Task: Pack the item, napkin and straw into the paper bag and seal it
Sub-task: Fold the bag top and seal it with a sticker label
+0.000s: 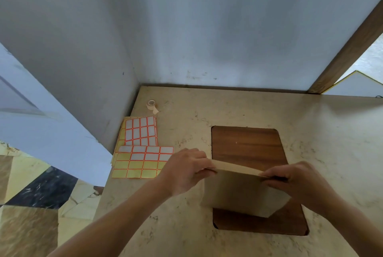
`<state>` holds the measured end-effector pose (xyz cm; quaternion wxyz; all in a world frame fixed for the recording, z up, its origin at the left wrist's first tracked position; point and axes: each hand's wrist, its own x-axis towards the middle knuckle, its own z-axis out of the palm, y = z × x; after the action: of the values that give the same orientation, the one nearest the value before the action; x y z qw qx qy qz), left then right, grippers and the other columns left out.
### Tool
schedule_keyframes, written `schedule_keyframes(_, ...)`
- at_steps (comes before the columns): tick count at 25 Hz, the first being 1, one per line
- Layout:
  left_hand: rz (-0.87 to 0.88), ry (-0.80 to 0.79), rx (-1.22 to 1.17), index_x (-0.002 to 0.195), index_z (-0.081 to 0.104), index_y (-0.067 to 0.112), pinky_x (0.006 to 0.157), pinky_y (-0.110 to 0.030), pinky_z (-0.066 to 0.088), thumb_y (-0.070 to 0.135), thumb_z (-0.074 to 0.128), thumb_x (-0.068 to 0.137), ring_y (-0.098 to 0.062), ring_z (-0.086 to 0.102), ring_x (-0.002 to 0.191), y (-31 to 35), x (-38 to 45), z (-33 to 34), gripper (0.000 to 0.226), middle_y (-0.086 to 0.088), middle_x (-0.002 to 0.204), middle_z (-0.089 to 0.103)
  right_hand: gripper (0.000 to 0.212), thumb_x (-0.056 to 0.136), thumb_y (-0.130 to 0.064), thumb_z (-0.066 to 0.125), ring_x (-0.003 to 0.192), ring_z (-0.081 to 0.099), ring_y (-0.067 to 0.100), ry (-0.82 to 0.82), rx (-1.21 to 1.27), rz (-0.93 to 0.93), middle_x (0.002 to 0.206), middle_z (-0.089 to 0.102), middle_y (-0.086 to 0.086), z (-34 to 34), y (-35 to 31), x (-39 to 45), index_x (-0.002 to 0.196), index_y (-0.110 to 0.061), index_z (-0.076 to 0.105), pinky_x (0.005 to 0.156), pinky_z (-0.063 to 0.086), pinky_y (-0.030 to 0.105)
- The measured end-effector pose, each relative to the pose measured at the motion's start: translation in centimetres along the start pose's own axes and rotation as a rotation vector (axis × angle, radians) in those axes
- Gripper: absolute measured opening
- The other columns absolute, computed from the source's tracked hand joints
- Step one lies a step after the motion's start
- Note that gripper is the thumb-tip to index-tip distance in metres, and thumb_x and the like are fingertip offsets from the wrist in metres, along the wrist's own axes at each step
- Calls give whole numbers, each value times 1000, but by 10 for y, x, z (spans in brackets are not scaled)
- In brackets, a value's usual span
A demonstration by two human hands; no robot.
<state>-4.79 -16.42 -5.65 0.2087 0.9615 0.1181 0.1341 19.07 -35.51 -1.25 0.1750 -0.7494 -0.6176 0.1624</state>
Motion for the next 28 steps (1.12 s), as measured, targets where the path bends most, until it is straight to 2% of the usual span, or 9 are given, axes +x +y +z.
schedule_keyframes(3, -86, 34, -87, 105, 66, 31, 66, -20, 47, 53, 46, 95, 0, 56, 86, -24, -16, -10, 31, 14, 97, 67, 25, 79, -52, 60, 69, 63, -13, -5, -115, -67, 86, 70, -31, -4, -20, 11, 99, -43, 73, 59, 55, 15)
schedule_keyframes(5, -238, 109, -123, 102, 66, 32, 69, -25, 49, 51, 47, 96, 0, 59, 88, -58, -35, -17, 28, 14, 99, 68, 34, 82, -58, 48, 70, 62, -13, -9, -132, -111, 90, 70, -29, -4, -38, 24, 101, -41, 72, 57, 54, 14)
schedule_keyframes(8, -657, 104, -57, 109, 67, 25, 79, -32, 50, 35, 54, 96, -11, 62, 95, -129, -71, -22, 22, 5, 113, 68, 39, 86, -57, 42, 73, 64, -9, -42, -105, -161, 94, 71, -25, 6, -60, 42, 102, -37, 72, 58, 56, 18)
schedule_keyframes(10, -965, 61, -6, 119, 64, 24, 90, -39, 50, 31, 56, 95, -17, 60, 109, -170, -95, -22, 26, 3, 128, 62, 40, 85, -57, 41, 74, 63, -10, -77, -90, -163, 95, 71, -25, 14, -73, 55, 104, -38, 71, 59, 53, 14)
schedule_keyframes(12, -1113, 20, 11, 128, 58, 25, 93, -42, 48, 28, 56, 95, -22, 56, 117, -195, -111, -17, 33, 2, 135, 56, 40, 83, -59, 40, 73, 60, -15, -110, -72, -145, 92, 71, -27, 22, -84, 68, 105, -41, 69, 60, 46, 6)
schedule_keyframes(18, -1120, -78, 7, 136, 47, 26, 86, -40, 55, 20, 55, 94, -24, 58, 116, -225, -118, 7, 43, 2, 137, 53, 42, 76, -70, 38, 76, 60, -17, -208, -46, -106, 84, 64, -36, 32, -93, 98, 105, -52, 63, 72, 53, 16)
schedule_keyframes(22, -1090, -172, 182, 141, 38, 28, 76, -39, 59, 25, 53, 95, -25, 63, 106, -236, -113, 13, 48, 0, 142, 42, 27, 80, -63, 47, 78, 61, -16, -229, -20, -84, 79, 65, -35, 35, -92, 107, 101, -54, 62, 63, 54, 16)
schedule_keyframes(25, -1066, -165, 221, 137, 43, 27, 75, -39, 58, 31, 58, 93, -26, 64, 100, -242, -110, 10, 47, -2, 132, 46, 25, 82, -65, 42, 76, 61, -15, -247, -19, -89, 75, 63, -36, 38, -96, 121, 99, -57, 57, 61, 52, 15)
schedule_keyframes(28, -1028, -134, 252, 125, 53, 24, 76, -39, 57, 34, 66, 88, -25, 66, 93, -242, -109, 4, 40, -2, 123, 49, 29, 85, -60, 44, 74, 61, -16, -248, -7, -97, 70, 60, -41, 45, -99, 144, 105, -51, 62, 60, 47, 13)
